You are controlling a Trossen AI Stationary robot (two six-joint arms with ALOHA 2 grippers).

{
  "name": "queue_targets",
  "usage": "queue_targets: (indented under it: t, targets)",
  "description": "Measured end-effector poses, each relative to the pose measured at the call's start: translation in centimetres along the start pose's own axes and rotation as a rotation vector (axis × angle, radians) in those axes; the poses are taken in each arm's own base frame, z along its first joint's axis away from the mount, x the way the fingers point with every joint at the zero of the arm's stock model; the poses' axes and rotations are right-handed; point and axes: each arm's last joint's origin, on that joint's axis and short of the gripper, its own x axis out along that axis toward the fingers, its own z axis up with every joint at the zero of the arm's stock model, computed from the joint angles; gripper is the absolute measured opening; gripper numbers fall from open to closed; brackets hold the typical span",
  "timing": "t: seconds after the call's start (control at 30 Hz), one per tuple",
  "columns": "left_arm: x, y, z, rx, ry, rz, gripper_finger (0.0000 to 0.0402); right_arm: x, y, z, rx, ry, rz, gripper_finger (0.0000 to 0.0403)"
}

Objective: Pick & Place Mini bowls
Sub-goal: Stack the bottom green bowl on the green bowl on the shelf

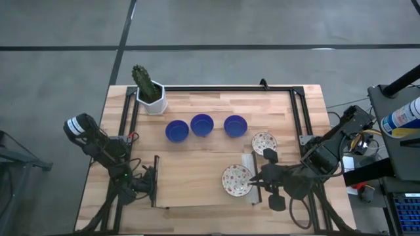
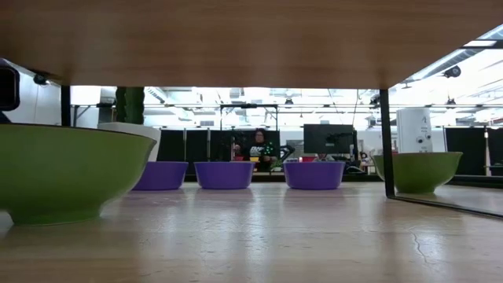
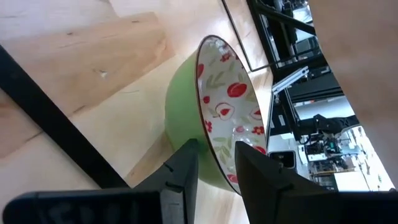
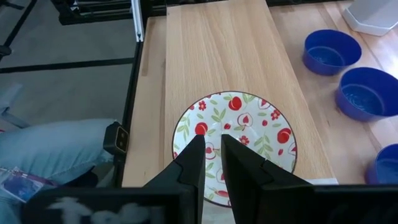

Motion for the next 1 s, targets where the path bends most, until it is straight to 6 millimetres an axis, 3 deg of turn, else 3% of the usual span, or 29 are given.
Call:
queue_targets:
  t: [0.5, 0.73, 1.0]
  targets:
    - [0.62, 0.13, 0.36, 0.001, 0.058, 0.032, 0.0060, 0.00, 0.00, 0.00, 0.016, 0.000, 0.000, 0.0047]
    - [0.66, 0.15, 0.40, 0.003, 0.060, 0.036, 0.0007, 0.00, 0.00, 0.00, 0.016, 0.000, 0.000, 0.0047]
    - [0.66, 0.16, 0.46, 0.018, 0.041, 0.035, 0.0001, 0.00, 0.00, 0.00, 0.025, 0.000, 0.000, 0.0047]
